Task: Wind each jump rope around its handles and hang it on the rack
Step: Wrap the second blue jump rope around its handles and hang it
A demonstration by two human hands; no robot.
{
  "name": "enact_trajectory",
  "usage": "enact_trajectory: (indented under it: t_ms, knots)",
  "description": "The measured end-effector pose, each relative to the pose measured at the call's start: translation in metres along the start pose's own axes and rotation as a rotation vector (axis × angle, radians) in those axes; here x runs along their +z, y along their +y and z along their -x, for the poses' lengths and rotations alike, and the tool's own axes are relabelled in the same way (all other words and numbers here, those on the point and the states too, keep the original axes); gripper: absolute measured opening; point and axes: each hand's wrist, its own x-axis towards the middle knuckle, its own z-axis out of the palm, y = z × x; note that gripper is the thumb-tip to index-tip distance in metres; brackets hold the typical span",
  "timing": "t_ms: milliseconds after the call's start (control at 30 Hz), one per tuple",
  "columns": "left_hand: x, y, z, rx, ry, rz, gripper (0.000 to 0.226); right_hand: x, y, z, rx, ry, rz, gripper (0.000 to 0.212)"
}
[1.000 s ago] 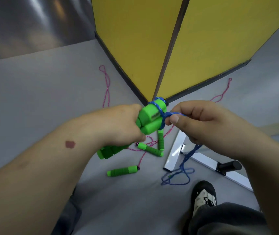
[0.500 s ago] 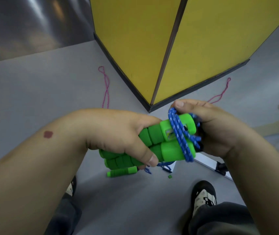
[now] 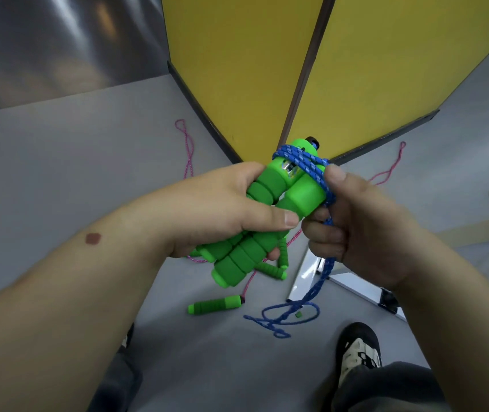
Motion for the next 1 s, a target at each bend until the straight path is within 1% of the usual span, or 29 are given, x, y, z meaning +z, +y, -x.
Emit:
enact_trajectory:
  t_ms: [33, 67, 100, 167, 233, 300, 367, 500, 600, 633, 700, 733, 833, 900, 1000]
  knots:
    - [0.001, 0.0, 0.0, 0.0, 0.0, -0.015, 0.04, 0.003, 0.002, -0.001, -0.036, 0.052, 0.073, 0.044]
    - [0.002, 0.0, 0.0, 0.002, -0.001, -0.037, 0.039, 0.005, 0.004, 0.0, -0.077, 0.09, 0.125, 0.035]
    - [0.002, -0.001, 0.0, 0.007, 0.001, -0.061, 0.039, 0.007, 0.004, -0.001, -0.102, 0.128, 0.145, 0.027]
    - [0.003, -0.001, 0.0, 0.029, 0.012, -0.097, 0.041, 0.009, 0.004, -0.001, -0.145, 0.171, 0.124, 0.02]
    - [0.004, -0.001, 0.0, 0.052, 0.002, -0.101, 0.048, 0.011, 0.002, 0.0, -0.158, 0.193, 0.073, 0.019]
    - [0.004, -0.001, 0.001, 0.048, -0.029, -0.045, 0.053, 0.012, 0.0, 0.0, -0.184, 0.223, 0.047, 0.023]
    - [0.003, 0.001, 0.003, 0.011, -0.03, 0.023, 0.047, 0.012, -0.001, 0.0, -0.206, 0.264, 0.018, 0.029]
    - [0.003, 0.004, 0.005, -0.036, 0.014, 0.115, 0.035, 0.007, -0.002, -0.001, -0.172, 0.284, 0.011, 0.027]
    - [0.001, 0.003, 0.001, -0.035, 0.133, 0.084, 0.032, 0.0, -0.002, 0.0, -0.096, 0.304, 0.171, 0.031]
    - [-0.001, 0.001, 0.0, -0.03, 0.187, 0.04, 0.033, -0.003, -0.002, -0.001, -0.084, 0.323, 0.266, 0.032]
    - [-0.005, -0.002, -0.004, -0.016, 0.292, -0.06, 0.037, -0.005, -0.002, -0.001, -0.065, 0.368, 0.478, 0.024]
    - [-0.006, -0.004, -0.005, -0.006, 0.332, -0.117, 0.039, -0.005, -0.002, 0.0, -0.054, 0.374, 0.587, 0.023]
    - [-0.007, -0.007, -0.007, 0.036, 0.409, -0.285, 0.037, -0.004, -0.005, 0.004, -0.037, 0.327, 0.86, 0.022]
    - [-0.008, -0.007, -0.008, 0.04, 0.433, -0.383, 0.038, -0.004, -0.008, 0.009, -0.053, 0.289, 0.965, 0.025]
    - [-0.01, -0.006, -0.006, 0.018, 0.43, -0.543, 0.047, -0.004, -0.012, 0.013, -0.075, 0.235, 0.978, 0.022]
